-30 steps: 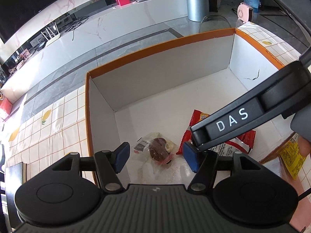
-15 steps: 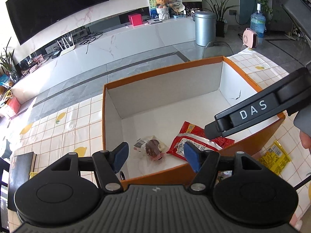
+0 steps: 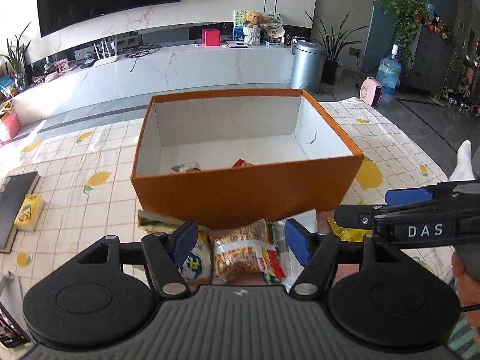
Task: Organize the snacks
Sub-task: 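Withdraw both tools back to the snack pile, then grasp the peanut bag with the left tool while the right tool grasps the white wafer packet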
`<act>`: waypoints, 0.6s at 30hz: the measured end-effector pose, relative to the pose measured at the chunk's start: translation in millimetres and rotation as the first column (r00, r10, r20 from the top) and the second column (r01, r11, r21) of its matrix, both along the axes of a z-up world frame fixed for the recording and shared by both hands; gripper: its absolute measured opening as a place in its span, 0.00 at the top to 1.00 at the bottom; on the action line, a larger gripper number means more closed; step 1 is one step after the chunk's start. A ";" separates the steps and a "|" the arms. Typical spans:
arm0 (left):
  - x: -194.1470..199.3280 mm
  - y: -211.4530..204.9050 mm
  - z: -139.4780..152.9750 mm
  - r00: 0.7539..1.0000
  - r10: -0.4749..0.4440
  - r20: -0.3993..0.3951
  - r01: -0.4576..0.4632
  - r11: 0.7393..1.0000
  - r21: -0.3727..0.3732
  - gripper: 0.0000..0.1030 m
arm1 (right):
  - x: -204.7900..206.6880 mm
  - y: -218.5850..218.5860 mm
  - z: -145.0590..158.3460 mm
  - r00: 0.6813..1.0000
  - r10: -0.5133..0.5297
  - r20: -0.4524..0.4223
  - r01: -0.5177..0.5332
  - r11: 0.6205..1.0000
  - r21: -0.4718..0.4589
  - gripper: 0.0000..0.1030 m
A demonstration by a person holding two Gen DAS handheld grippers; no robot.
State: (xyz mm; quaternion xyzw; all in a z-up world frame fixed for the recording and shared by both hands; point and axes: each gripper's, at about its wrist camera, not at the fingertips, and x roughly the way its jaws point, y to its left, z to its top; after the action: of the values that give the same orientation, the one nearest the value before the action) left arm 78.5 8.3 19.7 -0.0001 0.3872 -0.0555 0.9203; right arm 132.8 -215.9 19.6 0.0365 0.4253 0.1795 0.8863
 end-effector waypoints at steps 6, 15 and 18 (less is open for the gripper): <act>-24.7 -2.0 -21.0 1.000 -0.013 -0.019 0.012 0.999 -0.052 0.24 | -41.1 -8.6 -25.3 0.997 -0.062 0.047 0.061 0.998 0.016 0.18; -35.9 4.4 -44.2 1.000 0.009 -0.027 -0.012 0.994 -0.112 0.24 | -61.4 -14.4 -56.3 0.994 -0.084 0.074 0.084 0.996 0.008 0.22; -37.7 0.7 -50.7 1.000 0.022 -0.019 -0.024 0.993 -0.116 0.24 | -61.5 -13.2 -63.5 0.994 -0.081 0.070 0.081 0.997 0.003 0.26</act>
State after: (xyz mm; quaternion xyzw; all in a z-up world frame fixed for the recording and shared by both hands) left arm 40.8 9.0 -31.0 -0.0586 0.3914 -0.0674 0.9159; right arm 71.2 -229.1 -43.9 0.0477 0.3921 0.1445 0.9072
